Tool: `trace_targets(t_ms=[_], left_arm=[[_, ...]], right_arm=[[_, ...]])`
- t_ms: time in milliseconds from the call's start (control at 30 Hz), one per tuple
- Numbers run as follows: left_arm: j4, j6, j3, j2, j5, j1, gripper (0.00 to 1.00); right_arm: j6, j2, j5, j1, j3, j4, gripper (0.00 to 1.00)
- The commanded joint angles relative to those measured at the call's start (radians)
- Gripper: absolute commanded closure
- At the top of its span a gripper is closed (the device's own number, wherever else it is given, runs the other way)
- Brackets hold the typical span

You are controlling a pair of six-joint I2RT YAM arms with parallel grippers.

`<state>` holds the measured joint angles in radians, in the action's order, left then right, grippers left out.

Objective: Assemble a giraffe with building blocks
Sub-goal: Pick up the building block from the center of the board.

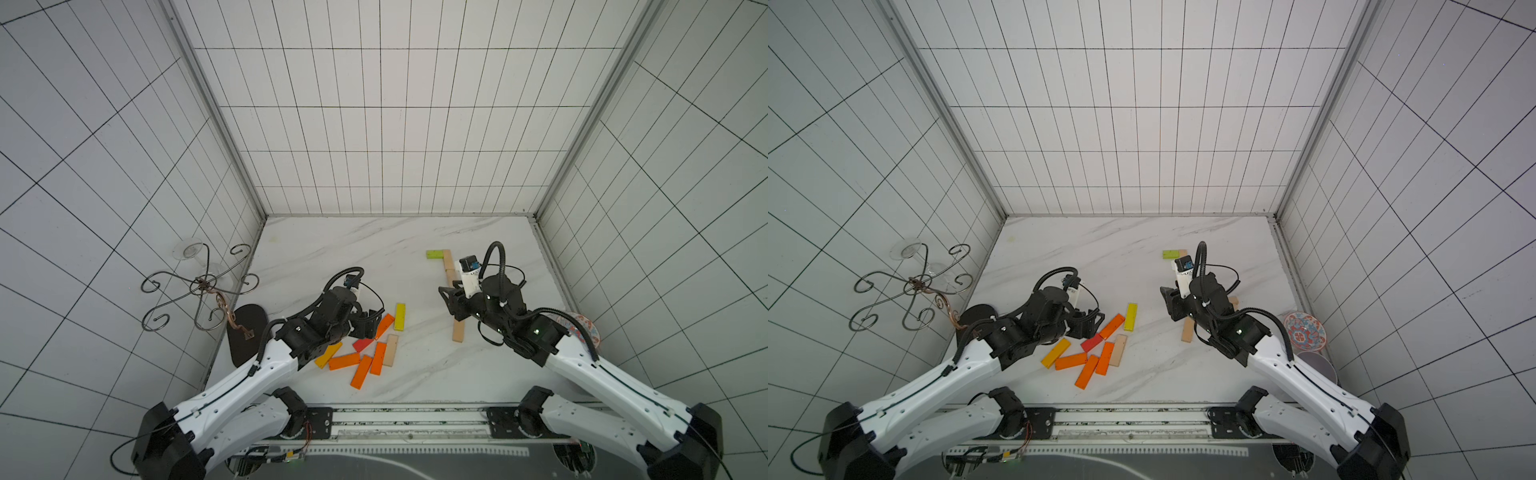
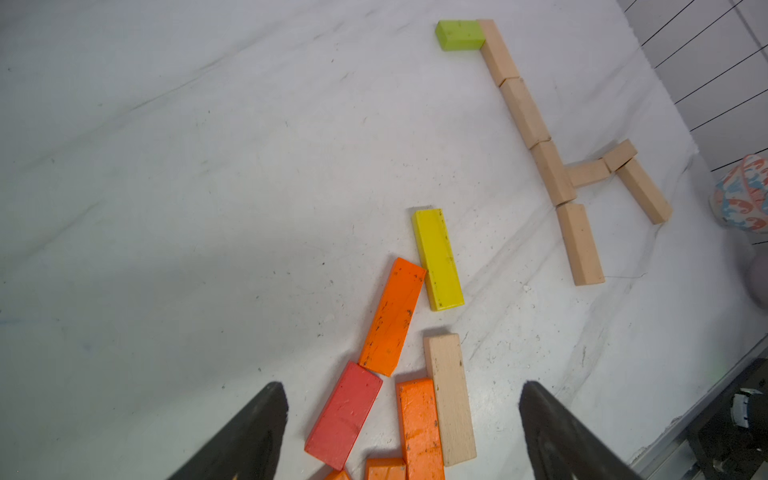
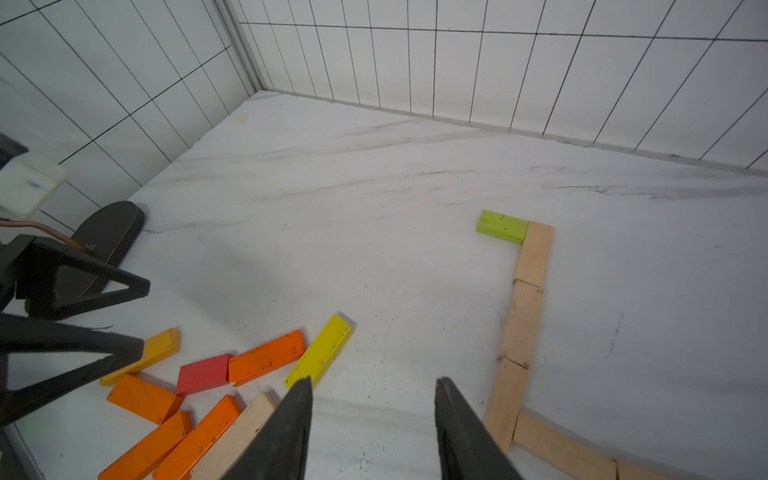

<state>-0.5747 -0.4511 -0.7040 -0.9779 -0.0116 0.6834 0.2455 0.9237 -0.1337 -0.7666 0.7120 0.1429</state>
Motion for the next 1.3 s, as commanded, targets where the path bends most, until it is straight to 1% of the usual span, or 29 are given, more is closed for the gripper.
trace_targets(t_ms=[0, 100, 167, 300, 400, 533, 633, 733, 867, 1000, 1100, 1267], left_arm=[[-0.126, -0.091, -0.038, -0.022, -0.033, 0.005, 0.14], [-0.205, -0.2, -0.029, -0.015, -0.099, 0.038, 0.15], [-0.26, -0.267, -0.028, -0.008, -0.133, 0.045, 0.16], [-0.31, -0.324, -0.026, -0.004, -0.168, 0.045, 0.17], [-0.301, -0.333, -0.025, -0.039, -0.153, 0.044, 0.17], [-0.262, -0.343, -0.023, -0.144, -0.122, 0.047, 0.18], [-0.207, -0.375, -0.022, -0.204, -0.112, 0.047, 0.18], [-0.165, -0.416, -0.026, -0.258, -0.104, 0.047, 0.21], [-0.138, -0.411, -0.039, -0.323, -0.119, 0.057, 0.23], [-0.108, -0.393, -0.034, -0.39, -0.098, 0.079, 0.25], [-0.11, -0.349, -0.058, -0.451, -0.116, 0.098, 0.22], [-0.162, -0.249, -0.109, -0.526, -0.183, 0.1, 0.22]], right_arm=[[0.068, -0.05, -0.012, -0.066, -0.129, -0.148, 0.51], [0.073, -0.059, -0.023, -0.127, -0.181, -0.185, 0.51], [0.074, -0.053, -0.029, -0.16, -0.201, -0.205, 0.51], [0.069, -0.035, -0.026, -0.201, -0.238, -0.256, 0.51], [0.069, -0.027, -0.014, -0.211, -0.26, -0.283, 0.51], [0.069, -0.035, -0.01, -0.214, -0.288, -0.297, 0.51], [0.069, -0.045, -0.008, -0.214, -0.304, -0.304, 0.51], [0.07, -0.049, -0.006, -0.215, -0.316, -0.308, 0.51], [0.067, -0.047, 0.001, -0.214, -0.328, -0.32, 0.52], [0.056, -0.033, 0.008, -0.214, -0.33, -0.33, 0.52], [0.049, -0.025, 0.011, -0.214, -0.33, -0.335, 0.52], [0.049, -0.024, 0.013, -0.214, -0.33, -0.335, 0.52]])
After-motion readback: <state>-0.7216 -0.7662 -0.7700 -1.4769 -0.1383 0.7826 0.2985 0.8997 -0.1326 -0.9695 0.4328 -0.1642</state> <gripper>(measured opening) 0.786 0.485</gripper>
